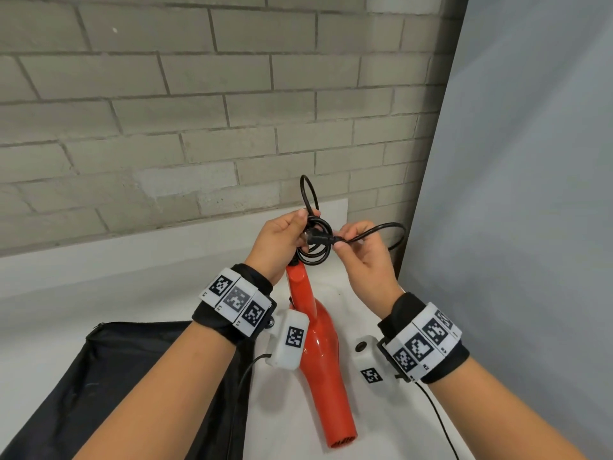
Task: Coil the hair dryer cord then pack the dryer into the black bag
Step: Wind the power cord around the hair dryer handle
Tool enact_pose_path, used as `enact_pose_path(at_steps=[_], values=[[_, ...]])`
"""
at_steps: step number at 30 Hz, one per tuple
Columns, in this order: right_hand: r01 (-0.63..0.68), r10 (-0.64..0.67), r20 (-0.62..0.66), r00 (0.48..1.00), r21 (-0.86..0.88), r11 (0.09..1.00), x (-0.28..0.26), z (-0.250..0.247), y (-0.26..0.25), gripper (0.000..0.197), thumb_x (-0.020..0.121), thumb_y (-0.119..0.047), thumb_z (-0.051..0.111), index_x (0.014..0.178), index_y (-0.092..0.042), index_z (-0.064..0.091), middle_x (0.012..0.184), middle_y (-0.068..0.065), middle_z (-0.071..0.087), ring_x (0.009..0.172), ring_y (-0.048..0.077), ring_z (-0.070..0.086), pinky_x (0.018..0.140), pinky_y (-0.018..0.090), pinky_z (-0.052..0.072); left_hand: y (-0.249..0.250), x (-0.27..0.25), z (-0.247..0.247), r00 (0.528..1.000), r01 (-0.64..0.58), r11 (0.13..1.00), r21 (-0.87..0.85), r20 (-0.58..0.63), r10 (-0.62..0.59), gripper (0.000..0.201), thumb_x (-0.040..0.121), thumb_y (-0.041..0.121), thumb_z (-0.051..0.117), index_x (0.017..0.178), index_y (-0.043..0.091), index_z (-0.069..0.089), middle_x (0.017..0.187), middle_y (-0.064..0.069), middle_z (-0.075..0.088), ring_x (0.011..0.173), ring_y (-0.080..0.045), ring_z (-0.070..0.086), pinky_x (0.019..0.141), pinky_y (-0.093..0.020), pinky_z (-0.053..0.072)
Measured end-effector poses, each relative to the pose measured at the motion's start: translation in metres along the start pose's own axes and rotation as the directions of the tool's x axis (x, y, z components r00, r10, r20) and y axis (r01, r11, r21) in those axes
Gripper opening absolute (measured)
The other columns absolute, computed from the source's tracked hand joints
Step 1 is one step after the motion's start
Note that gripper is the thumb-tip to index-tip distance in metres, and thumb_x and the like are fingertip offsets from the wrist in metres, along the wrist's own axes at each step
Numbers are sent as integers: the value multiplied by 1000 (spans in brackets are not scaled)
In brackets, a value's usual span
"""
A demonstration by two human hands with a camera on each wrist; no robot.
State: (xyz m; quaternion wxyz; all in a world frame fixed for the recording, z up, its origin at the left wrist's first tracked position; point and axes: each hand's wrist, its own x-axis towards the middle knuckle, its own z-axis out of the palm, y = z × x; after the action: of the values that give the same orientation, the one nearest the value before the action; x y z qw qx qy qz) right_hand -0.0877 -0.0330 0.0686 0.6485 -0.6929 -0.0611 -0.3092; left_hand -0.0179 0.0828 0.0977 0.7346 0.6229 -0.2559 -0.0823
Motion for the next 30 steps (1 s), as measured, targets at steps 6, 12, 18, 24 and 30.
enact_pose_path(at_steps=[6, 12, 18, 24, 30], values=[[16, -19, 41, 999, 70, 997, -1, 4, 3, 17, 77, -6, 48, 79, -21, 40, 84, -6, 47, 69, -3, 48, 71, 20, 40, 1, -1, -1, 996, 32, 999, 33, 77, -34, 31, 97, 26, 33, 91, 19, 62, 55, 10, 63, 51, 1, 54, 54, -12, 44], [97, -93, 43, 995, -118, 988, -1, 2, 0, 23, 78, -7, 49, 78, -27, 38, 81, -10, 45, 63, -6, 47, 59, 9, 38, 0, -1, -7, 990, 76, 994, 77, 117, -84, 33, 96, 28, 36, 103, 10, 63, 43, 11, 52, 45, -1, 39, 56, -9, 39], [45, -63, -65, 996, -244, 969, 0, 2, -4, 44, 72, 0, 70, 68, -25, 34, 83, -9, 49, 73, 9, 55, 62, 17, 47, 0, -5, 0, 994, 60, 991, 117, 79, -70, 26, 94, 27, 42, 93, 20, 66, 73, -3, 61, 56, -8, 42, 62, -14, 43], [2, -55, -154, 986, -322, 947, 3, 10, -11, 43, 68, -8, 70, 65, -28, 32, 85, 7, 51, 77, 24, 54, 68, 31, 49, -1, -3, 1, 996, 70, 986, 152, 44, -78, 30, 93, 33, 42, 96, 16, 67, 88, -14, 66, 82, -25, 54, 81, -30, 48], [-52, 19, -137, 990, -247, 968, 4, 9, -14, 42, 74, 1, 65, 69, -26, 33, 88, 1, 56, 87, 29, 63, 72, 35, 53, -4, -3, -2, 990, 98, 988, 123, 94, -110, 35, 96, 34, 34, 99, 19, 65, 97, -1, 68, 94, -11, 63, 88, -20, 47]])
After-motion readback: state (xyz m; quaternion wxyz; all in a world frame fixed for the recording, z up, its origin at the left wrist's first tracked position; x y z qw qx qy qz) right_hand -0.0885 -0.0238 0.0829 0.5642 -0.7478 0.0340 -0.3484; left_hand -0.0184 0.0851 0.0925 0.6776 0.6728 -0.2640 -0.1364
